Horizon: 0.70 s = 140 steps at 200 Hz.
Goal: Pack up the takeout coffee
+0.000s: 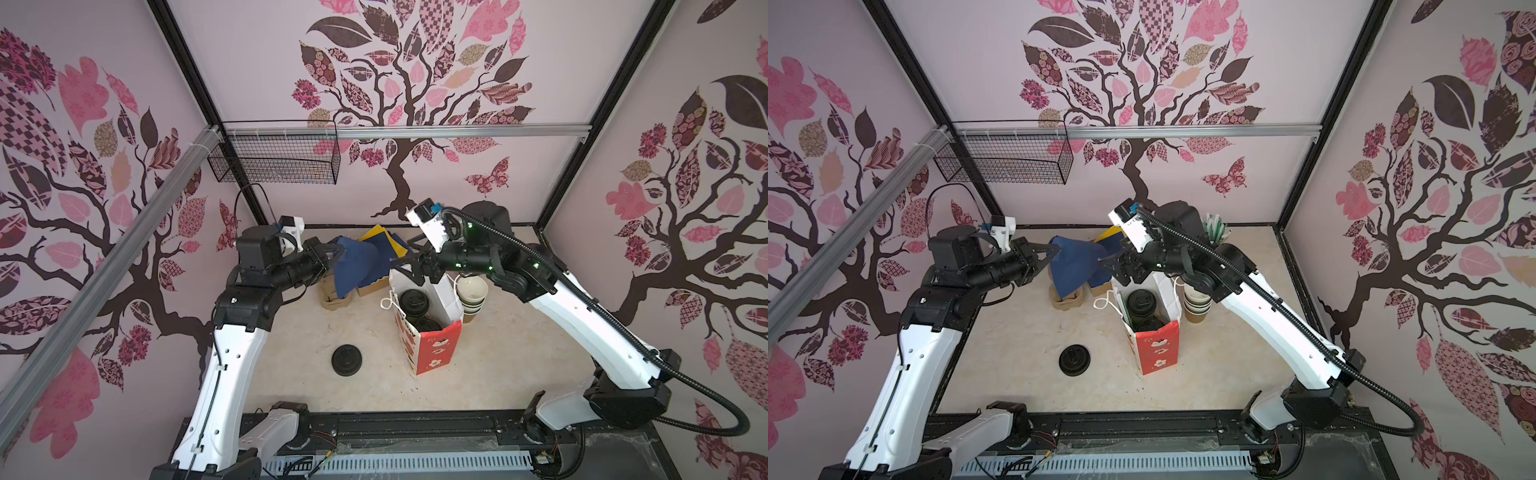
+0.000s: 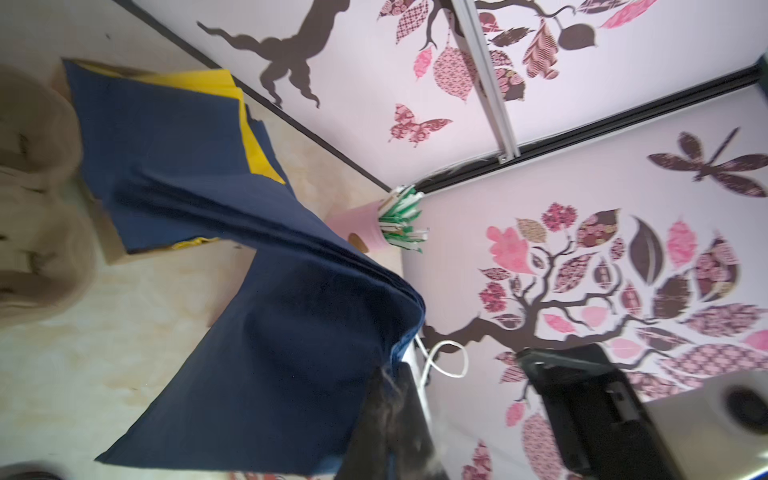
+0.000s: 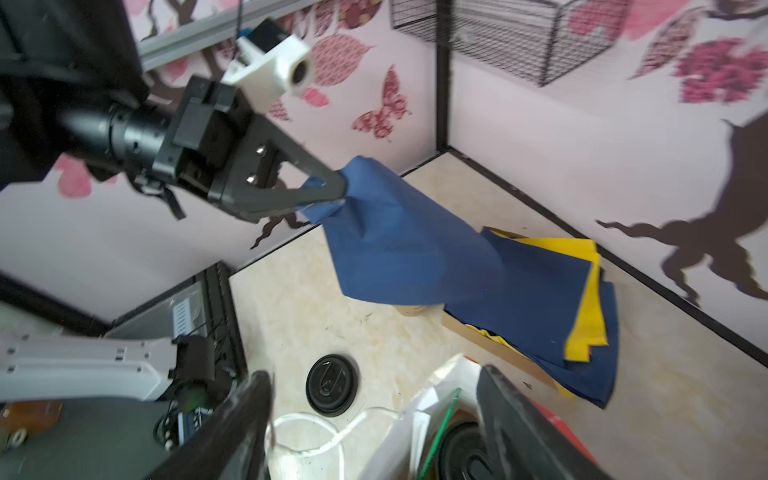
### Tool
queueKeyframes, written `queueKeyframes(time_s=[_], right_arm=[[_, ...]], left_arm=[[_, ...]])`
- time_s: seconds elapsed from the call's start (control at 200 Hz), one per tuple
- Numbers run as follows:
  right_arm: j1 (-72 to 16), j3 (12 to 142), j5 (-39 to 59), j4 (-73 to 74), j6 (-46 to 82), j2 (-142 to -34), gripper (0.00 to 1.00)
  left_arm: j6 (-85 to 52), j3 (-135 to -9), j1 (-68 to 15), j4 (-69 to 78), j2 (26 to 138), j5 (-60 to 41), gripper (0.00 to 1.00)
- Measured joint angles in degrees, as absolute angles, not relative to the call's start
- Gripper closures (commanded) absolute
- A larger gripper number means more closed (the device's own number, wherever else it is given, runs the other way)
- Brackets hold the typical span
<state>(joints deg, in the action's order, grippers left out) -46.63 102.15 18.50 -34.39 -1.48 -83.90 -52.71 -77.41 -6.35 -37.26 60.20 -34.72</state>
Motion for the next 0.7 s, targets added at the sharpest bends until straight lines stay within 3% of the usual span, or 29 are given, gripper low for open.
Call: queueKeyframes(time_s=[0.14,0.37,0.6,0.7], right_arm=[[-47.92,99.29,22.65,-29.52,-6.09,-84.4,0.1],[-47.94,95.83,23.03,-24.67,-14.24,-84.49,0.08],[-48.27,95.83,25.76,-22.96,-17.61,-85.01,0.16],[-48.86,95.83,27.79,-21.08,-17.89,-86.17,0.29]], left_arm=[[-57.69,-77.23,-6.35,-35.16,57.89,-42.41,1.0],[-57.21,-77.34,-6.35,-36.47,54.85,-53.41,1.0],[-55.4,-77.56,-6.35,-36.97,54.19,-59.27,1.0],[-54.76,-77.62,-6.35,-37.19,54.3,-60.71,1.0]])
